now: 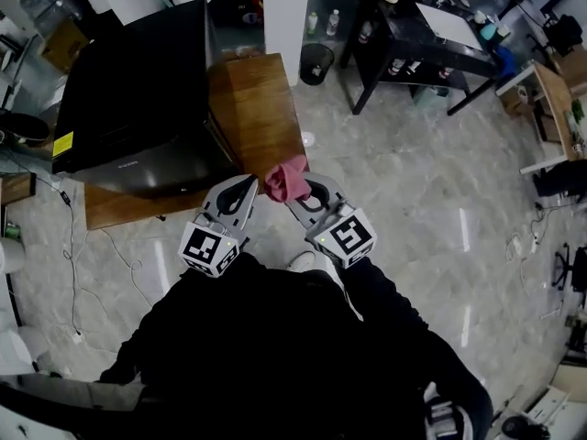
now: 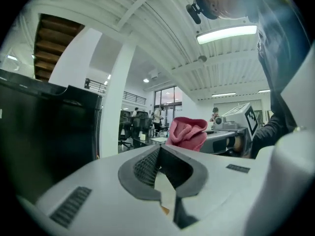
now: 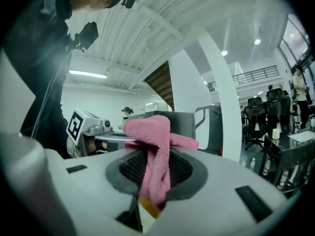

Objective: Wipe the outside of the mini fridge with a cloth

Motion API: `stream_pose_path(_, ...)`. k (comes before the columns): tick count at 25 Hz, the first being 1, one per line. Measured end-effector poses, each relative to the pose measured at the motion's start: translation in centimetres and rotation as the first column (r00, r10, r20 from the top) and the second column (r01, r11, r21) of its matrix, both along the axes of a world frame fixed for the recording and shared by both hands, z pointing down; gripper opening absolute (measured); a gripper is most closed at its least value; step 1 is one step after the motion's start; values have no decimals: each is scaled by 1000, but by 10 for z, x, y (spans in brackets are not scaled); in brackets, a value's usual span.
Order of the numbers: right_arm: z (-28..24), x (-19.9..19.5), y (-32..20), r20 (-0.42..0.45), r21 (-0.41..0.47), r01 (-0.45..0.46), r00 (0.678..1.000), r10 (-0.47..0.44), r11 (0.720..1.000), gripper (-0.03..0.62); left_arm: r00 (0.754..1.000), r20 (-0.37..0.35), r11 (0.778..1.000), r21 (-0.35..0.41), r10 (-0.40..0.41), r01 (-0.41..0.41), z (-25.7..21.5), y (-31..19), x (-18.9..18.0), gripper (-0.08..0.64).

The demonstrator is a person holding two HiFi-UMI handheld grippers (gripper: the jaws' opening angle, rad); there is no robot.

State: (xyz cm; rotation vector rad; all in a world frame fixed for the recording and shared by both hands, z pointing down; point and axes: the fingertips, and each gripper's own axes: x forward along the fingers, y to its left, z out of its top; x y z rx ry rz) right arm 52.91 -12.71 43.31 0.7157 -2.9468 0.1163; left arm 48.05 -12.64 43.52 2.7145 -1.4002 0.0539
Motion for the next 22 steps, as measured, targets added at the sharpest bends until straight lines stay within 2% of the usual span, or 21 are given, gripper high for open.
stream_pose_path(3, -7, -7, -19, 22, 1, 72, 997, -72, 997, 89, 996, 8, 996, 9, -85, 85, -9, -7, 1, 2)
stream_pose_path(8, -19, -31, -51, 36, 12, 139, 990, -139, 990, 89, 987, 11, 986, 36, -161, 160, -23, -18, -3, 2)
stream_pose_path(13, -30, -76, -82, 48, 15, 231, 972, -232, 973, 89, 970, 3, 968, 63, -243, 243, -33, -40, -23, 2)
stream_pose_path(18, -38, -117, -97, 42, 24, 312, 949, -313, 950, 89, 953, -42, 952, 44, -301, 303, -33, -51, -45, 2)
stream_pose_path(22, -38, -139, -111, 68, 6, 357, 932, -357, 934, 89, 943, -11, 942, 41, -332, 333, -32, -61, -54, 2)
